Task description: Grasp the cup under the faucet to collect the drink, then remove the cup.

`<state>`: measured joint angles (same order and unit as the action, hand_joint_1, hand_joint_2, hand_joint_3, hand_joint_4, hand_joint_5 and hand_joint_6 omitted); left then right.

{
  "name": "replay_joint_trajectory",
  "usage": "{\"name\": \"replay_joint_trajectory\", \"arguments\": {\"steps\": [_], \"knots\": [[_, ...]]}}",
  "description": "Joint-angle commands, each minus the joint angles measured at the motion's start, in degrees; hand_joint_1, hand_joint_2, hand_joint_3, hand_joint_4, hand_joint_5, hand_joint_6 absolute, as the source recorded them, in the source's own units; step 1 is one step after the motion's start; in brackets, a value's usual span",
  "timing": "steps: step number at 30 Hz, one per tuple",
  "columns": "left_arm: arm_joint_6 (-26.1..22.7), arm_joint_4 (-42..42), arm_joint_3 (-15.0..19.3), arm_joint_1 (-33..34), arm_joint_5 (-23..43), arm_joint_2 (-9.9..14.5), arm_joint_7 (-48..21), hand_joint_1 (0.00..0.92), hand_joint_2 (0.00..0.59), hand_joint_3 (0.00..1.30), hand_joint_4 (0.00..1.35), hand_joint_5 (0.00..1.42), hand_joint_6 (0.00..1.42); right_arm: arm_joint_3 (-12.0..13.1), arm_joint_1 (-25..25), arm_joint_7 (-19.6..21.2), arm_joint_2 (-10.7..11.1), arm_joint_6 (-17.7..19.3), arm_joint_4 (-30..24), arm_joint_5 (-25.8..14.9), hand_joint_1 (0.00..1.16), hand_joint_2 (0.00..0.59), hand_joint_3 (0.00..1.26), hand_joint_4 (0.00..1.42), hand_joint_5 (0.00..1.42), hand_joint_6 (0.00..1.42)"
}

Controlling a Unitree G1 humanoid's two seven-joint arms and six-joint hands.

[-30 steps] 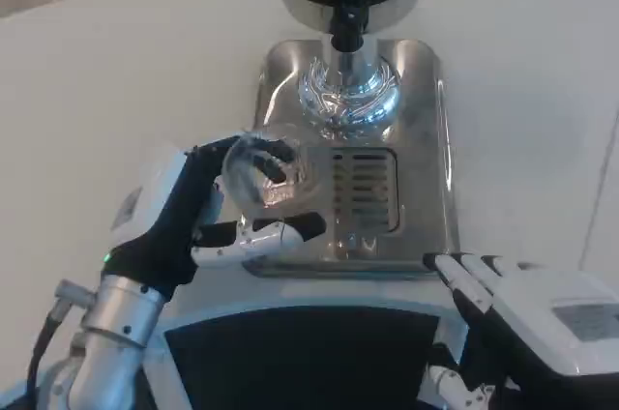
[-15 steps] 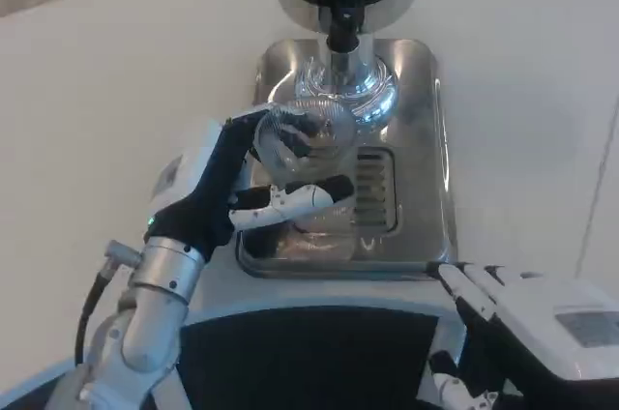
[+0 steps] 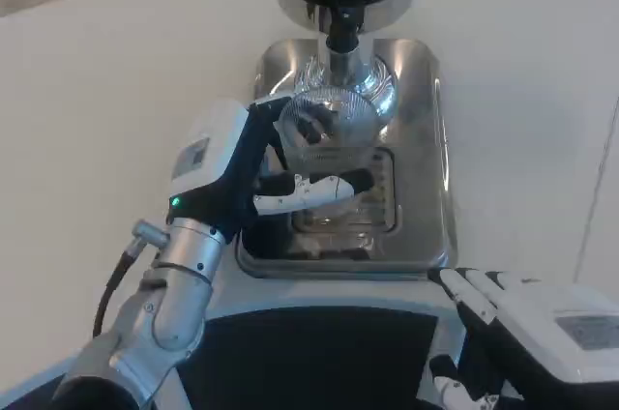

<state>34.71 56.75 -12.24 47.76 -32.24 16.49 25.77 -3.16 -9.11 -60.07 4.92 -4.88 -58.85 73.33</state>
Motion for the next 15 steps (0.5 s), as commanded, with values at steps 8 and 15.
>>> {"name": "replay_joint_trajectory", "arguments": {"steps": [8,15], "knots": [[-3.29,0.26,-1.19,1.59,-0.33,1.04,1.55,0.238,0.024,0.08,0.05,0.31,0.42,-0.36,0.92,-0.75,-0.04,-1.06,1.2,-0.35,0.13,0.551,0.0,0.0,0.0,0.0],[-1.92,-0.68,-1.11,1.08,0.63,2.47,-0.51,0.165,0.011,0.0,0.0,0.17,0.3,-0.89,1.36,-0.03,-0.02,-1.3,2.14,-0.33,0.12,0.55,0.0,0.0,0.0,0.0]]}}
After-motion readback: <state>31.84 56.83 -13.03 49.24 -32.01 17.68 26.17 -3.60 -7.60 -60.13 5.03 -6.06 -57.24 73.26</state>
